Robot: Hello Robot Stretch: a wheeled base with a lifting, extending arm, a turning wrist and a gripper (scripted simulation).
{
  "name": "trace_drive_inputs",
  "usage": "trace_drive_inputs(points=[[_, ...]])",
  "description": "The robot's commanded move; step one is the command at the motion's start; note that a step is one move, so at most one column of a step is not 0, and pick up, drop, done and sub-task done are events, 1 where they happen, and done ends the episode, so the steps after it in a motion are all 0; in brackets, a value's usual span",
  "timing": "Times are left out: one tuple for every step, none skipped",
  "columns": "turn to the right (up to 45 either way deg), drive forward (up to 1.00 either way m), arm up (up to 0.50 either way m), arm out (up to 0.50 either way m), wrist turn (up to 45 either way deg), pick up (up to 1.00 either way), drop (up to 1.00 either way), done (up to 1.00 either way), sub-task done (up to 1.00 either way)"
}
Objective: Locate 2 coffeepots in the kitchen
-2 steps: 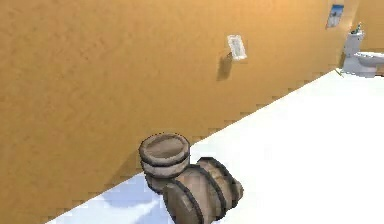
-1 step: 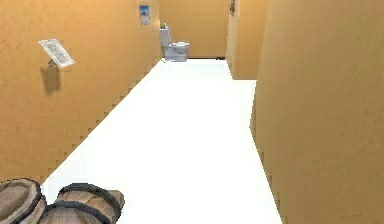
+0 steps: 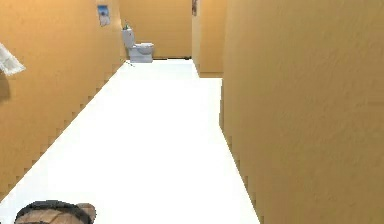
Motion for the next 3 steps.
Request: trace_drive_inputs(points=[[0.0,1.00,0.00,0.00,0.0,0.00,0.00,0.00,0.00],[0.0,1.00,0.00,0.00,0.0,0.00,0.00,0.00,0.00],[3.0,0.00,0.00,0.00,0.0,0.00,0.00,0.00,0.00]])
